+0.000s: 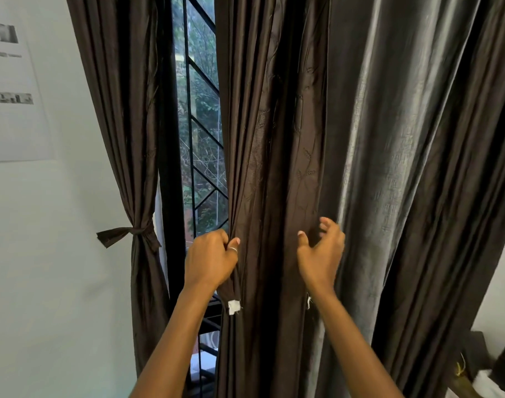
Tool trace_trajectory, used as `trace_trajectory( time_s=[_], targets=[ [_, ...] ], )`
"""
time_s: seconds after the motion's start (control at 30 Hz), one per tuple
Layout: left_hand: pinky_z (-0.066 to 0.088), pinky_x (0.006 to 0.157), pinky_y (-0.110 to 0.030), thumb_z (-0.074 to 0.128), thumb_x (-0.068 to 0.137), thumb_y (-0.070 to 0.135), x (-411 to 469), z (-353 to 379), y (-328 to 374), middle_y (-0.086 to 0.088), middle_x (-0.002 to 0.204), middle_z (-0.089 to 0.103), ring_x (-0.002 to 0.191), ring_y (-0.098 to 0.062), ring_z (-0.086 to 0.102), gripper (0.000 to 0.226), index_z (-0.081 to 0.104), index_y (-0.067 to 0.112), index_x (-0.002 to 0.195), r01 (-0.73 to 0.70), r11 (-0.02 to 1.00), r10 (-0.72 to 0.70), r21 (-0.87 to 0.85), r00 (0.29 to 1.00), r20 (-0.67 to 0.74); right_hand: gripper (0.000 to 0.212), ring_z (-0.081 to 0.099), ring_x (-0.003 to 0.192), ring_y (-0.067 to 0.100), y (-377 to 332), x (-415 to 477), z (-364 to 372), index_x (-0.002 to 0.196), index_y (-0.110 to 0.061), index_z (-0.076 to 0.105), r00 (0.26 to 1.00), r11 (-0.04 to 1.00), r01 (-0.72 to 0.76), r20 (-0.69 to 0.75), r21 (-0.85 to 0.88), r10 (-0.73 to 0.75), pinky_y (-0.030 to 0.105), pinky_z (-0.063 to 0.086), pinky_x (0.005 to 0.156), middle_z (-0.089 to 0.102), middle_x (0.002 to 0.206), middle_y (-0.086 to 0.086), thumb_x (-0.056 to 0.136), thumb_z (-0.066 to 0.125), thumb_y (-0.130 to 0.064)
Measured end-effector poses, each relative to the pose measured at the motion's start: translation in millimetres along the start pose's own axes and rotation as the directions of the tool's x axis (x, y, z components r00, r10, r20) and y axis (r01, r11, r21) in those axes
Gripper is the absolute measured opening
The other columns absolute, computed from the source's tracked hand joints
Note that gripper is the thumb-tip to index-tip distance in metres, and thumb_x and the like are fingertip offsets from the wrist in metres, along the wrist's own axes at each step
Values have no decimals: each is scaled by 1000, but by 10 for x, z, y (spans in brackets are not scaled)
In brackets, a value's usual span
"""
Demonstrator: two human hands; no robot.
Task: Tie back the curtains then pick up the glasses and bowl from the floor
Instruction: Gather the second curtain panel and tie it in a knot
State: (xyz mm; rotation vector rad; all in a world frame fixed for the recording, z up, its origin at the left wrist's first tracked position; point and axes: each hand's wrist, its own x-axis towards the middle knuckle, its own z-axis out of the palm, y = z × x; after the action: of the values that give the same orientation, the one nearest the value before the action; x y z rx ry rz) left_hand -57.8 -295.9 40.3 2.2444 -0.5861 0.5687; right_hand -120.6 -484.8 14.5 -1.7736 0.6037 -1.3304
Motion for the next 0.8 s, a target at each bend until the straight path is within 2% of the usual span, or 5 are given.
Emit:
trace_trajectory(
  time_s=[0.1,0.17,0.23,0.57,0.8],
  targets=[
    [48,55,-34,64,93,38,39,-20,-79,-4,53,56,52,-18,56,41,52,14,63,-8,999,8,-31,1000,19,65,51,123,15,49,276,-85,142,-17,44,973,995,-102,206,-9,101,36,45,106,54,131,-3,87,77,-28],
    [44,52,-31,64,93,38,59,-34,-135,-4,51,53,51,-19,55,43,49,15,60,-8,999,9,-32,1000,22,41,60,106,12,96,404,-136,125,-17,61,953,995,-60,293,-79,80,31,50,95,64,109,-8,89,75,-27],
    [43,53,-31,65,92,38,77,-70,-207,-4,50,51,51,-19,54,44,48,15,59,1,999,-1,-38,1000,4,16,65,88,13,150,502,-189,101,-15,70,961,989,1,273,-151,40,34,54,87,68,86,-7,89,75,-24],
    [54,58,-41,64,93,38,184,-183,-426,-8,54,58,52,-21,57,40,55,11,66,30,1000,-30,3,999,-38,21,58,67,8,343,656,-460,76,-16,59,985,972,20,172,-233,21,30,47,75,61,63,-6,92,71,-21],
    [53,52,-41,64,92,42,62,-53,-338,-4,51,55,50,-20,56,41,50,18,61,35,998,-38,-52,997,-61,10,62,72,12,337,282,-423,93,-12,65,983,988,70,179,-136,-45,28,45,66,68,78,-1,94,68,-22]
  ],
)
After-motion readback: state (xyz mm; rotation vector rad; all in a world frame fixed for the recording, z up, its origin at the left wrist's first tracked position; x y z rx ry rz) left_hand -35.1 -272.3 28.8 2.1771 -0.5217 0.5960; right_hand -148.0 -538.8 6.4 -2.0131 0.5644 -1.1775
